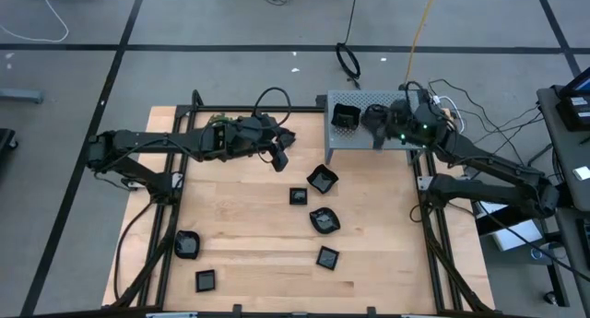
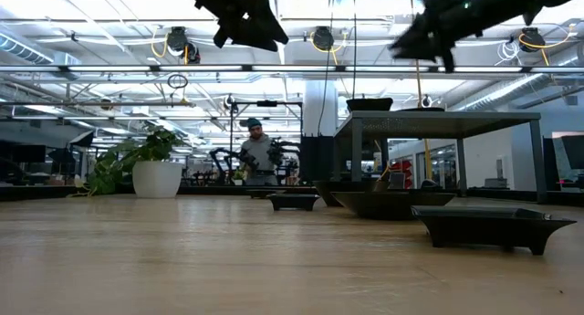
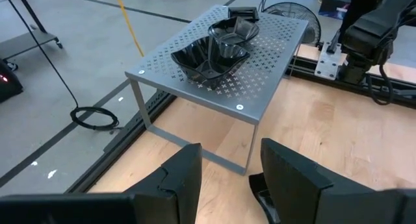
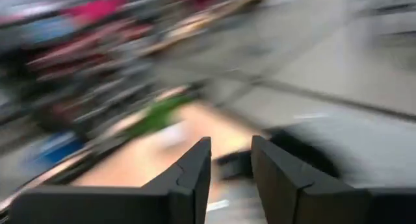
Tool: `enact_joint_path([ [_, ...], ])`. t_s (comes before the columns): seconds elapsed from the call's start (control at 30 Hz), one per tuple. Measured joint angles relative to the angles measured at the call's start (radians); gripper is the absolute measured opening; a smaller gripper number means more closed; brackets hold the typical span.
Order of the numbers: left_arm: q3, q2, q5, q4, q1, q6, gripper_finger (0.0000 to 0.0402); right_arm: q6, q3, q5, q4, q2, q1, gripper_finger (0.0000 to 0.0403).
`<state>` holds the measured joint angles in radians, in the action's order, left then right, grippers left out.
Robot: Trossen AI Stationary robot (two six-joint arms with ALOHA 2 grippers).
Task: Pick & Place Mini shaped plates
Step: Stack the leaf shaped plate on top of the leaf shaped plates on the shelf
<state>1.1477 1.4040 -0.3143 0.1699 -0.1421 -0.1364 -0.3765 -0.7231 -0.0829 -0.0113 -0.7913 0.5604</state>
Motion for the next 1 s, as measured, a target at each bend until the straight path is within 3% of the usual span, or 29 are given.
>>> enact_joint_path([
  [0.1,0.0,0.0,0.001,0.001,0.0,0.0,0.0163,-0.002,0.0,-0.238,0.012,-0.014,-0.059,0.0094],
  [0.23,0.0,0.0,0.002,0.019,0.0,-0.001,0.0163,-0.018,0.0,-0.34,-0.005,-0.058,-0.184,0.0095],
  [0.4,0.0,0.0,0.002,0.066,0.0,-0.002,0.0164,0.003,0.0,-0.331,-0.006,-0.161,-0.326,0.0094],
  [0.63,0.0,0.0,0.002,0.104,0.002,-0.003,0.0164,0.135,0.0,-0.201,-0.009,-0.307,-0.446,0.0096],
  [0.77,0.0,0.0,0.002,0.134,0.014,-0.003,0.0163,0.131,0.0,-0.19,-0.014,-0.405,-0.529,0.0096],
  [0.87,0.0,0.0,0.002,0.165,0.028,-0.003,0.0164,0.129,0.0,-0.122,-0.029,-0.482,-0.579,0.0099],
  [1.0,0.0,0.0,0.002,0.213,0.052,-0.004,0.0163,0.005,0.0,-0.075,-0.039,-0.58,-0.608,0.0108],
])
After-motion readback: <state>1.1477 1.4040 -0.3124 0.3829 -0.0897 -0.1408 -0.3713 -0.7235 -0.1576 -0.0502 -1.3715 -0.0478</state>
